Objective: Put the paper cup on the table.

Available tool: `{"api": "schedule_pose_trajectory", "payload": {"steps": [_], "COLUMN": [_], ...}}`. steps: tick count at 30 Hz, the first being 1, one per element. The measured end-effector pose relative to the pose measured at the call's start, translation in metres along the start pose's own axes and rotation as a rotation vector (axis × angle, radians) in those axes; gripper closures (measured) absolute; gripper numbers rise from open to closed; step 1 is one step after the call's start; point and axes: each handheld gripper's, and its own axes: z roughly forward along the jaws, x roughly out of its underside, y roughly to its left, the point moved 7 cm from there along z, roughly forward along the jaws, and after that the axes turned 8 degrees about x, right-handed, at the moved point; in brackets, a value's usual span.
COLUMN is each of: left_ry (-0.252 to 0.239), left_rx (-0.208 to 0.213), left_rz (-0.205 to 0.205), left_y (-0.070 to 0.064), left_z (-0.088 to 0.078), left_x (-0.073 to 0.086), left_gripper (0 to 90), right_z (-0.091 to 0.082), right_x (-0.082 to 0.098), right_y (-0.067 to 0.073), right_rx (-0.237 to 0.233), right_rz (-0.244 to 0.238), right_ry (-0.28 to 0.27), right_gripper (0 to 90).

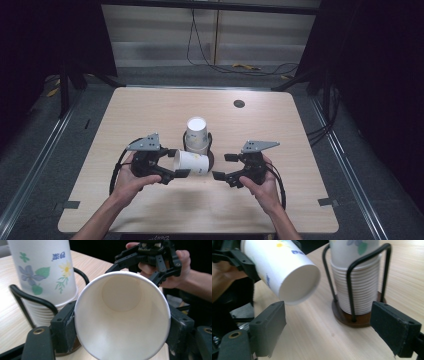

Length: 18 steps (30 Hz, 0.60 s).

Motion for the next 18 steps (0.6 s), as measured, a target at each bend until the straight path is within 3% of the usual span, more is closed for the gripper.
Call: {"api": "schedule_pose_trajectory", "payload": {"steps": [4, 9, 14, 18], "left_ry": [0.024, 0.062, 0.080, 0.100], "left_rx": [-0.045, -0.075, -0.104, -0.124], "left_rz": [-0.007, -0.012, -0.049, -0.067], "left_y": [0.000, 0.001, 0.009, 0.014], "left_z": [-0.006, -0.017, -0.029, -0.038], "left_x": [0.002, 0.011, 0.018, 0.024], "left_gripper": [25.1, 25.1, 25.0, 24.9], "right_z": [-0.003, -0.011, -0.014, -0.014], "right_x": [0.001, 0.001, 0.007, 0.009], "right_y": [-0.006, -0.008, -0.015, -0.018], "right_rx": [0.089, 0.155, 0.210, 0.219], "right_rz": [0.005, 0.011, 0.020, 0.026], "right_ry": [-0.003, -0.025, -0.028, -0.020], "right_gripper": [13.6, 13.6, 13.7, 13.8]}}
